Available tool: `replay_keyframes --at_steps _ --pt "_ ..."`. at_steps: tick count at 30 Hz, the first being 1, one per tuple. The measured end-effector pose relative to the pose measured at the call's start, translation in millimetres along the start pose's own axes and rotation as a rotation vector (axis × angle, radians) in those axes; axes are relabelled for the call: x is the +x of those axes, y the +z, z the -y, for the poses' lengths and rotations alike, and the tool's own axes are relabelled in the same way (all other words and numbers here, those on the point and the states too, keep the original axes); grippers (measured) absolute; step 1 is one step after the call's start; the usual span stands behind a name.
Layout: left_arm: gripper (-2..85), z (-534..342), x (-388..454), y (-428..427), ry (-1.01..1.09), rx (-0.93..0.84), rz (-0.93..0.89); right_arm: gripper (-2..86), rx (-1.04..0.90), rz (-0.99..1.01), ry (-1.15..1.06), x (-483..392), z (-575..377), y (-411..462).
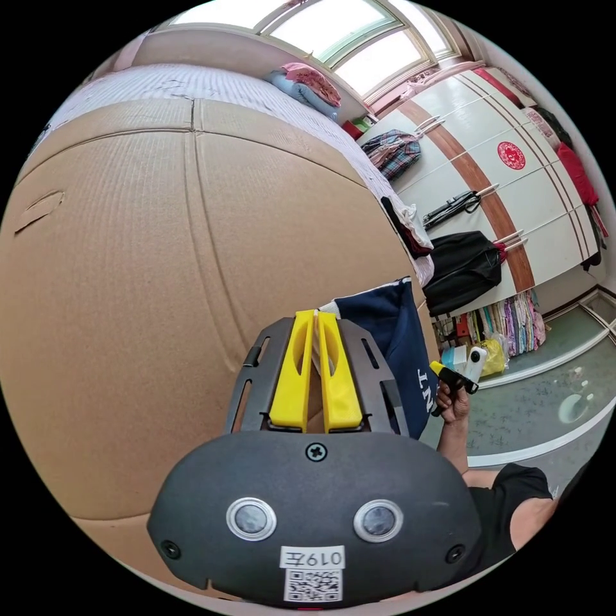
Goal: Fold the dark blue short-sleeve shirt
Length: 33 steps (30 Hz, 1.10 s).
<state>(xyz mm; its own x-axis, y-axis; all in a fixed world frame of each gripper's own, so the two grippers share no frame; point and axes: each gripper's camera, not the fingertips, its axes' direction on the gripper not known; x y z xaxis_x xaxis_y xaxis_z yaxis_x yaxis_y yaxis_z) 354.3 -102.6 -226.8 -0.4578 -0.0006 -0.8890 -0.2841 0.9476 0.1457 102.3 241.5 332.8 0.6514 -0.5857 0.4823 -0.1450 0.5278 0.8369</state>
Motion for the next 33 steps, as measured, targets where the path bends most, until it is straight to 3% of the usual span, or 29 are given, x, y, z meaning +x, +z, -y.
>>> replay_keyframes --at_steps 10,14,27,33 --pt "1.2 13.0 21.8 1.7 0.052 -0.003 0.109 -0.7 -0.001 0.009 0.009 7.6 23.8 7.3" --pt "1.2 14.9 11.4 -3.2 -0.001 0.019 0.000 -0.7 0.004 0.012 0.010 10.2 33.9 9.1" --pt "1.3 26.9 12.2 10.1 0.034 -0.056 0.040 0.4 0.017 0.045 0.000 17.7 73.0 13.9" --pt "1.3 32.0 19.9 11.6 0.046 -0.069 0.076 6.3 0.052 -0.051 -0.126 0.0 155.2 1.2"
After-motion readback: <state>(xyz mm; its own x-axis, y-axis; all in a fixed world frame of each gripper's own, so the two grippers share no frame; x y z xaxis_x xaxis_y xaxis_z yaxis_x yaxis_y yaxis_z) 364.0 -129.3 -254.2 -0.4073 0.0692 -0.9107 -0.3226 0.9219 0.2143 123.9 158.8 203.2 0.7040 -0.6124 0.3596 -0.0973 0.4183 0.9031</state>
